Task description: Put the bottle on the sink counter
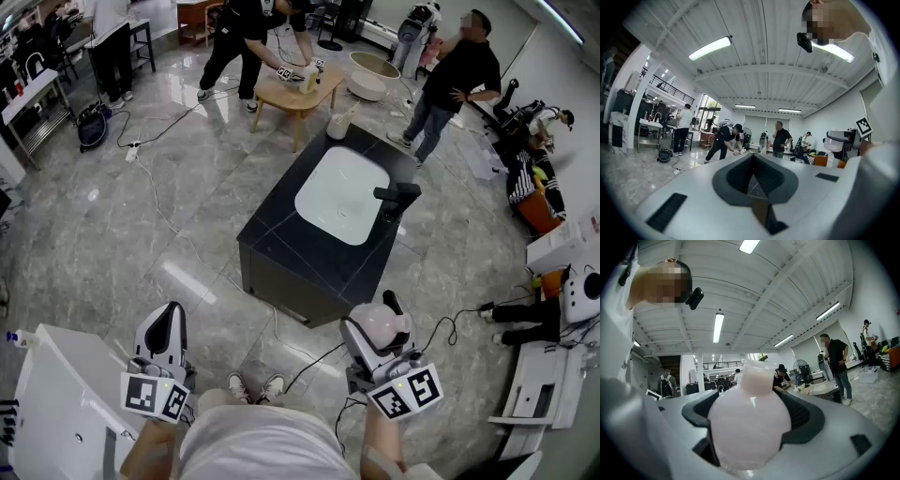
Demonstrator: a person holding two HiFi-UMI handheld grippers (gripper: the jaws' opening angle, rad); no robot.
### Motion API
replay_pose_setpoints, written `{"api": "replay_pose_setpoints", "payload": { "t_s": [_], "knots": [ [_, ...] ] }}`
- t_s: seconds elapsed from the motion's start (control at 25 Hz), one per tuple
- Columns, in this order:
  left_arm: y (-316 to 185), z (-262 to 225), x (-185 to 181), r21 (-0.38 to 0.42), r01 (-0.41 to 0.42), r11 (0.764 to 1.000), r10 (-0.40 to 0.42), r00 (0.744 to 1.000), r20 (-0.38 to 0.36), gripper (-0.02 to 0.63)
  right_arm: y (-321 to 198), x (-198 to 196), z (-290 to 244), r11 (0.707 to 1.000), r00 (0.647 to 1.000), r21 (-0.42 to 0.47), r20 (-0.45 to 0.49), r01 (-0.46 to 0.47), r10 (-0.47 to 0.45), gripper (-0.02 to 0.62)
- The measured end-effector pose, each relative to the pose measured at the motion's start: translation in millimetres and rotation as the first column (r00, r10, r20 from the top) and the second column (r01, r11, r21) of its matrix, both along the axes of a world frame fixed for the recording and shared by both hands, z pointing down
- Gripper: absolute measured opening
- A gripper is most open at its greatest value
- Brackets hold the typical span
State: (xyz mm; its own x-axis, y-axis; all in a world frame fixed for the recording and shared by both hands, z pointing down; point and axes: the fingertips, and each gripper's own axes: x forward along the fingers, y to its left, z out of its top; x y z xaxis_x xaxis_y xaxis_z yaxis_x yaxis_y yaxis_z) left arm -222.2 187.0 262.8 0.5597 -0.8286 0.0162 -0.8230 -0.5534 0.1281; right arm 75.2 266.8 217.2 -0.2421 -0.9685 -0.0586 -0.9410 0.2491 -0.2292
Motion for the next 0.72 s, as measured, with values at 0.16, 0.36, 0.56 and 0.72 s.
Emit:
{"api": "replay_pose_setpoints", "payload": {
  "t_s": [0.16,0.36,0.56,0.72],
  "knots": [
    [2,-6,2,0.02,-0.007,1.0,0.008,1.0,-0.007,0.014,2,-8,-1,1.0,1.0,0.006,0.026,0.012,-0.012,0.417],
    [10,-11,0,0.028,-0.015,0.999,0.015,1.0,-0.011,0.015,6,-19,-5,1.0,0.999,0.01,0.022,0.028,-0.028,0.417],
    [14,-8,0,0.02,-0.012,1.0,0.012,1.0,-0.008,0.014,7,-21,-2,0.999,0.999,0.007,0.023,0.038,-0.038,0.417],
    [17,-4,6,0.011,-0.01,1.0,0.01,1.0,-0.003,0.014,7,-17,3,0.999,0.999,0.0,0.021,0.047,-0.047,0.417]
  ]
}}
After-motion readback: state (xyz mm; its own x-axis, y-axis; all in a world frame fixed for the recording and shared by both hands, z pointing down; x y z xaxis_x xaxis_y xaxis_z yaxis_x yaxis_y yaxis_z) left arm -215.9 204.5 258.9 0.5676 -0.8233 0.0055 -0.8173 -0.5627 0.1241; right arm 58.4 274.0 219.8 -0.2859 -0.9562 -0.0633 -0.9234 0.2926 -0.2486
